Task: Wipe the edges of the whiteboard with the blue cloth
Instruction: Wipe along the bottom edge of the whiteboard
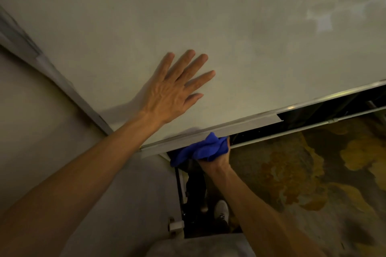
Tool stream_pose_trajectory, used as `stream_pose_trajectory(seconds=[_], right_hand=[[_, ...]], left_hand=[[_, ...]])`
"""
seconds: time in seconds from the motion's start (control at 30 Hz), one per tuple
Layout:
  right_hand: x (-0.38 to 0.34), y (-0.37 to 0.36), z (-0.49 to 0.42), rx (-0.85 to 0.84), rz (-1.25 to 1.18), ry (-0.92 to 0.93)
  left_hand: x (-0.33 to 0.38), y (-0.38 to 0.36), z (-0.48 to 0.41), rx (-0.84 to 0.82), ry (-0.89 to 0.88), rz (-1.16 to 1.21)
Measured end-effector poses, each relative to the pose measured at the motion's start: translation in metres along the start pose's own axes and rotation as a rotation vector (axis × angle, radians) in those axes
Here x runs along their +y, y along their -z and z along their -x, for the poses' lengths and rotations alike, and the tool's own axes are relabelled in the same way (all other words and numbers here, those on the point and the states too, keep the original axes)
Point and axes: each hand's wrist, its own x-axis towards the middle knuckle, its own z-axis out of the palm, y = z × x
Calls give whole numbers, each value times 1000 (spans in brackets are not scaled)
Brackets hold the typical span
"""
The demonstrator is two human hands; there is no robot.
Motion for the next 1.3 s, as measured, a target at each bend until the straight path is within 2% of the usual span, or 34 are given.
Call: stream_pose_trajectory(seconds=[0.07, 0.17, 0.23, 0.4, 0.57, 0.7, 0.9, 1.03, 1.3], right_hand=[[13, -13, 6, -9, -72, -68], [30, -38, 28, 23, -361, -295], [41, -50, 41, 69, -444, -346], [59, -65, 61, 76, -244, -303], [66, -67, 63, -63, -100, -271], [72, -66, 60, -96, -111, -267], [34, -40, 32, 105, -258, -166], [6, -23, 17, 163, -331, -125], [28, -36, 28, 69, -313, -207]], left_hand=[[-3, 2, 11, -31, 40, 18], [-6, 7, 24, -92, 90, 72], [-8, 10, 29, -136, 107, 104], [-7, 13, 31, -158, 122, 82], [-7, 9, 33, -133, 104, 106], [-8, 7, 32, -116, 97, 112], [-9, 3, 32, -79, 67, 150], [-7, -4, 32, -49, 71, 119], [-9, -12, 36, -4, 65, 104]])
